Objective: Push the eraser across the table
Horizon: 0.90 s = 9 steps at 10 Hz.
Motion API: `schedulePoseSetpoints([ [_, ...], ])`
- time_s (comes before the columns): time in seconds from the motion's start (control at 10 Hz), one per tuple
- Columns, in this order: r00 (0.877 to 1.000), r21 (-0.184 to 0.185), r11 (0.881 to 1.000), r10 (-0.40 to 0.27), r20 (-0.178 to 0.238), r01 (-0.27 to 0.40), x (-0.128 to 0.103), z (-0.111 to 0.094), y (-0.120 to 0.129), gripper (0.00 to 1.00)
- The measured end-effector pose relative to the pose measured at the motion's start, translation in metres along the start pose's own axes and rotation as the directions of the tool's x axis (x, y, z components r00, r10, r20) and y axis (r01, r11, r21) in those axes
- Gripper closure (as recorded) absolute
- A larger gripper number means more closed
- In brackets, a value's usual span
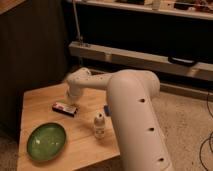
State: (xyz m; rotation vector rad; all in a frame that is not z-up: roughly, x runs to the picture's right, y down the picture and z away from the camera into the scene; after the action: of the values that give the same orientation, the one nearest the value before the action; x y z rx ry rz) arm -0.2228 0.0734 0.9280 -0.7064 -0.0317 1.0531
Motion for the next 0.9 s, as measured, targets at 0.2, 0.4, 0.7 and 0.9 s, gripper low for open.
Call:
schedulePoseSetpoints([
  [0.2, 1.000, -0.005, 1.000, -0.014, -0.004, 0.014, -0.008, 0.010, 0.001, 1.00],
  [0.4, 1.000, -0.027, 1.000, -0.009, 0.003, 0.009, -0.010, 0.009, -0.005, 1.00],
  [0.7, 1.000, -0.081, 0.996, -0.023, 0.016, 0.024, -0.010, 0.001, 0.006, 1.00],
  [0.9, 0.999, -0.099, 0.994, -0.050, 0.007, 0.051, -0.008, 0.002, 0.018, 1.00],
])
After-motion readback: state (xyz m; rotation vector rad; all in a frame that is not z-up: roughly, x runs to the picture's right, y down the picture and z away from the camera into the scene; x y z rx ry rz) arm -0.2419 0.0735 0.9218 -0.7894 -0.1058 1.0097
